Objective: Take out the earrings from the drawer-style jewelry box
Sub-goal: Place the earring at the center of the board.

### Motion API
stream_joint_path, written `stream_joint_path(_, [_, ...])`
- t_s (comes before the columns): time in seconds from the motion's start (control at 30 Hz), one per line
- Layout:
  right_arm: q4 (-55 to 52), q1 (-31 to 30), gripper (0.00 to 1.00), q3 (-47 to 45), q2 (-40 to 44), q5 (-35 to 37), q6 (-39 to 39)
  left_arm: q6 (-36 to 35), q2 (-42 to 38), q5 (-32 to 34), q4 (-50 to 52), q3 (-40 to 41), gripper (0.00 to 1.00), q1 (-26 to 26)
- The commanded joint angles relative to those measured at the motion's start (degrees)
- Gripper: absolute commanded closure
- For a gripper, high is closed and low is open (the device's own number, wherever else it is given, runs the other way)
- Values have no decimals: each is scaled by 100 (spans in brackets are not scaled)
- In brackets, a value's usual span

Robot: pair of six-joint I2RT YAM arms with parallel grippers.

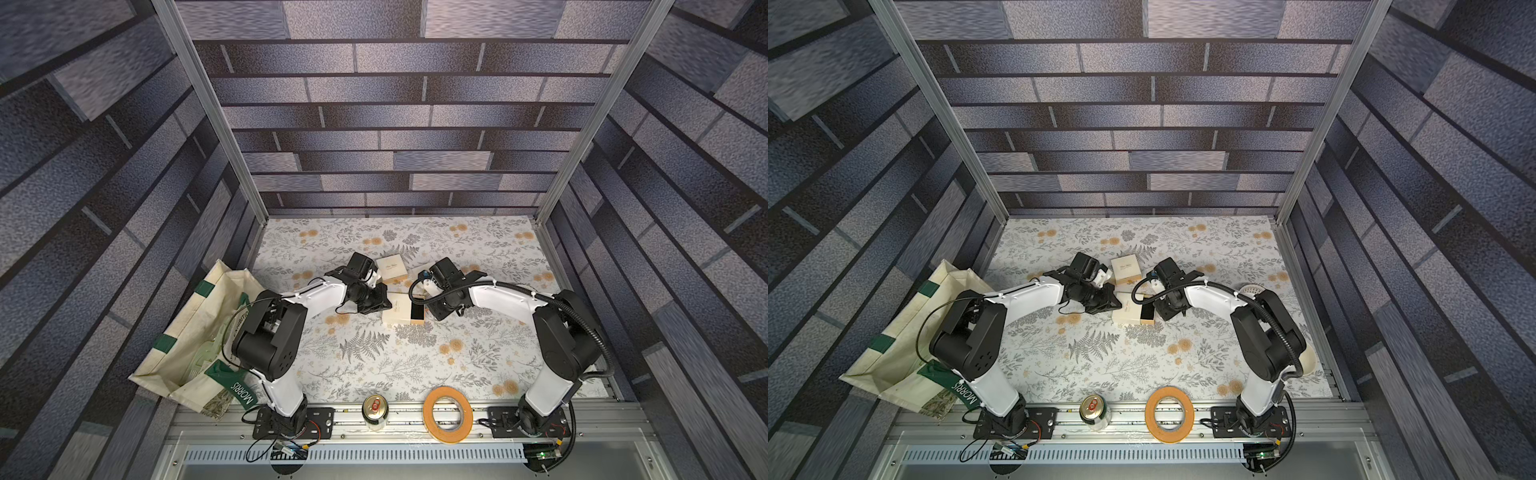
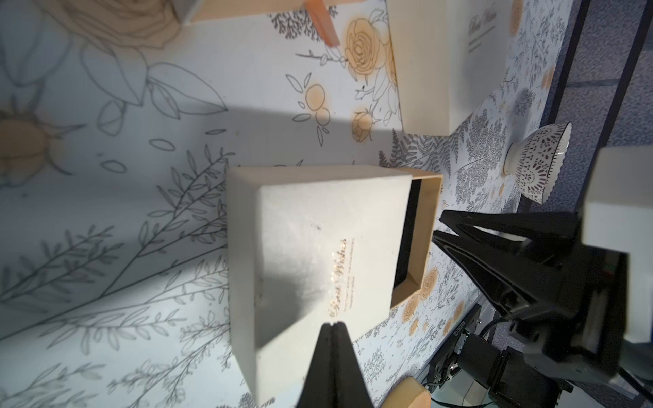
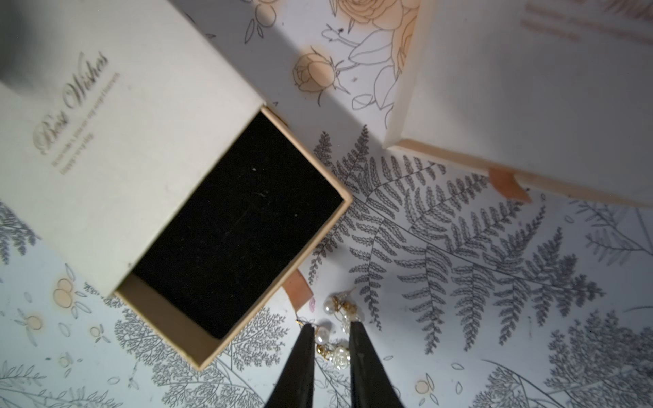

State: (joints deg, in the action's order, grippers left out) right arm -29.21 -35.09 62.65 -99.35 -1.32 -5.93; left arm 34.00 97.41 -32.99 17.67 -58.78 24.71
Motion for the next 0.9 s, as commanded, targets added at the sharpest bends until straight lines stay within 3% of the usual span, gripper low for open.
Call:
stream_joint_path(0.0, [31, 46, 79, -2, 56, 86, 110, -231, -450, 349, 487, -8, 100, -167])
stream_joint_path(0.2, [-2, 46, 79, 51, 56, 97, 172, -290, -585, 993, 802, 170, 100, -449])
stream_joint_path(0.43, [-71, 46, 78, 133, 4, 133, 255, -312, -224, 1753, 954, 34, 100, -203])
stream_joint_path(0.87, [-97, 37, 78, 194, -58, 119, 320, -135, 311, 1640, 581, -159, 100, 23])
